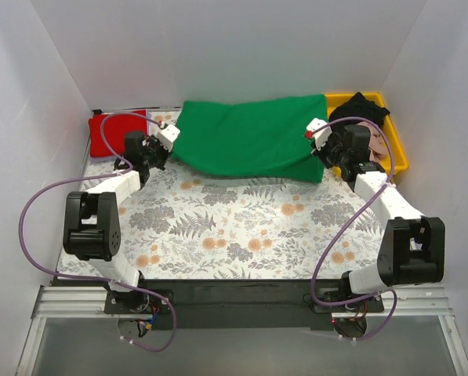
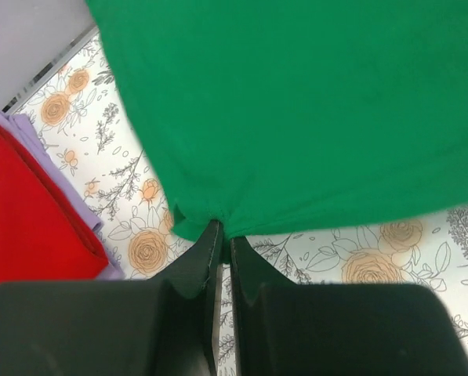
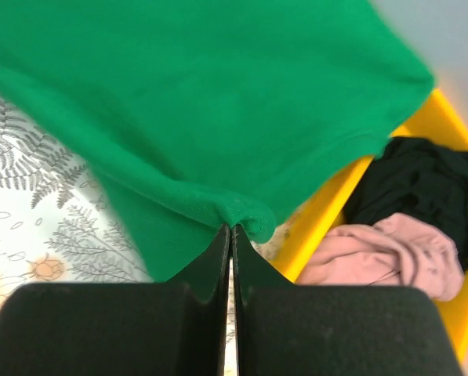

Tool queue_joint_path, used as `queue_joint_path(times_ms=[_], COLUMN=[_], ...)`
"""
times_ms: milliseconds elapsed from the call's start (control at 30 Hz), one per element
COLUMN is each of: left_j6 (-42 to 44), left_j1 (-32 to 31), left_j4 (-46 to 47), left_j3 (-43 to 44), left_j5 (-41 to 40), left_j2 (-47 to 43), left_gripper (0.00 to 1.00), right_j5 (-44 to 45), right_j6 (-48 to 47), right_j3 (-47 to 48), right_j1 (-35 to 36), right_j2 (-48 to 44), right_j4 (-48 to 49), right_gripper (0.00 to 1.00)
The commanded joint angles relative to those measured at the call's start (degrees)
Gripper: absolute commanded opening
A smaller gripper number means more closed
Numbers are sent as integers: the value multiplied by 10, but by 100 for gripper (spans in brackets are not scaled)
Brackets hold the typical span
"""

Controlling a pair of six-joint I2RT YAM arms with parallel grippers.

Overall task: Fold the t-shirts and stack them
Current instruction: Flatten the tshirt out

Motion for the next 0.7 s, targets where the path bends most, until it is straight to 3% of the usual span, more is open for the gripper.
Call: queue_joint_path(times_ms=[0, 133, 300, 567, 600, 633, 667], left_j6=[41, 103, 252, 509, 560, 586, 609], left_j1=[5, 14, 22, 22, 22, 22, 22], left_j4=[-41, -139, -342, -605, -624, -641, -669], left_j3=[24, 29, 11, -141, -155, -189, -207], left_j5=[15, 43, 73, 136, 131, 123, 112], left_j2=[-19, -63, -134, -372, -394, -438, -458], left_gripper=[0, 0, 0, 0, 3, 16, 22], right_j5=[-14, -31, -44, -18, -7, 5, 24], right_j6=[-54, -112, -199, -365, -396, -412, -425], right_j3=[51, 88, 109, -36, -57, -93, -112], right_j1=[-2, -2, -1, 54, 81, 97, 113], right_j2=[-24, -37, -87, -265, -289, -314, -363], right_j4=[-35, -162, -348, -554, -566, -576, -587], right_gripper=[1, 1, 1, 1, 7, 19, 35])
